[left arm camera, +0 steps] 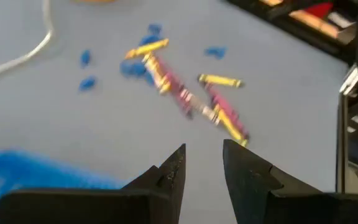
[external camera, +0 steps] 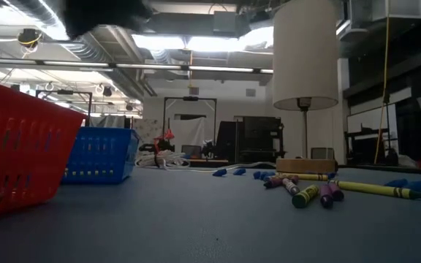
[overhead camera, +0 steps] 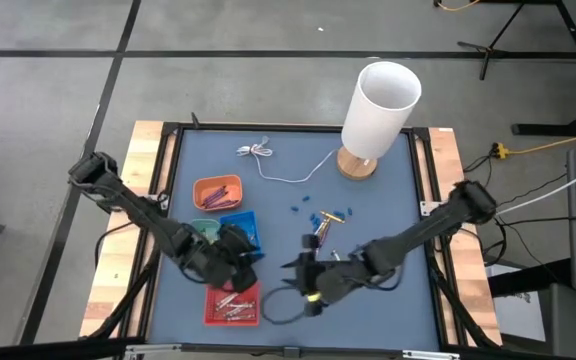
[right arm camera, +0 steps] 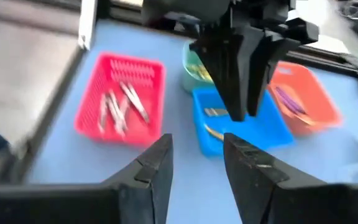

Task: Sort crayons
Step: Put the violet crayon into the orange bin

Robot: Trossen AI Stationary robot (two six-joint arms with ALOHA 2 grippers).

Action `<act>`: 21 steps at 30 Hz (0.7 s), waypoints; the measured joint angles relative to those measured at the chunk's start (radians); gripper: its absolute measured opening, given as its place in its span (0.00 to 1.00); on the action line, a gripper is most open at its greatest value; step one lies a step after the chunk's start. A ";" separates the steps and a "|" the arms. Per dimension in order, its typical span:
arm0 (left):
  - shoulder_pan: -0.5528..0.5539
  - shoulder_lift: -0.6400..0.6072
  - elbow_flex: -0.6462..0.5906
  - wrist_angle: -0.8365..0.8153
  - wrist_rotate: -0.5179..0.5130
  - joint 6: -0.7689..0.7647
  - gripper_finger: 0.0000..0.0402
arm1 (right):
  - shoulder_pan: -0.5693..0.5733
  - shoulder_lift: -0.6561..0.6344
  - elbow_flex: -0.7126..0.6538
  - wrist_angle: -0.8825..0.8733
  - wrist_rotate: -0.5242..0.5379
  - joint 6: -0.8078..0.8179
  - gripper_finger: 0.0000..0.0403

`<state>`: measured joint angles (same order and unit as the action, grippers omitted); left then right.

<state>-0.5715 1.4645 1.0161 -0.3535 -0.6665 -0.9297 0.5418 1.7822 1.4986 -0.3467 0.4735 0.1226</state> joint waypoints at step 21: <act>0.295 0.272 0.053 0.397 0.285 0.370 0.21 | 0.056 -0.506 -0.529 -0.411 0.156 0.300 0.35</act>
<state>-0.2762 1.7366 1.0689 0.0433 -0.3813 -0.5594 0.5978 1.2764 0.9696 -0.7577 0.6292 0.4225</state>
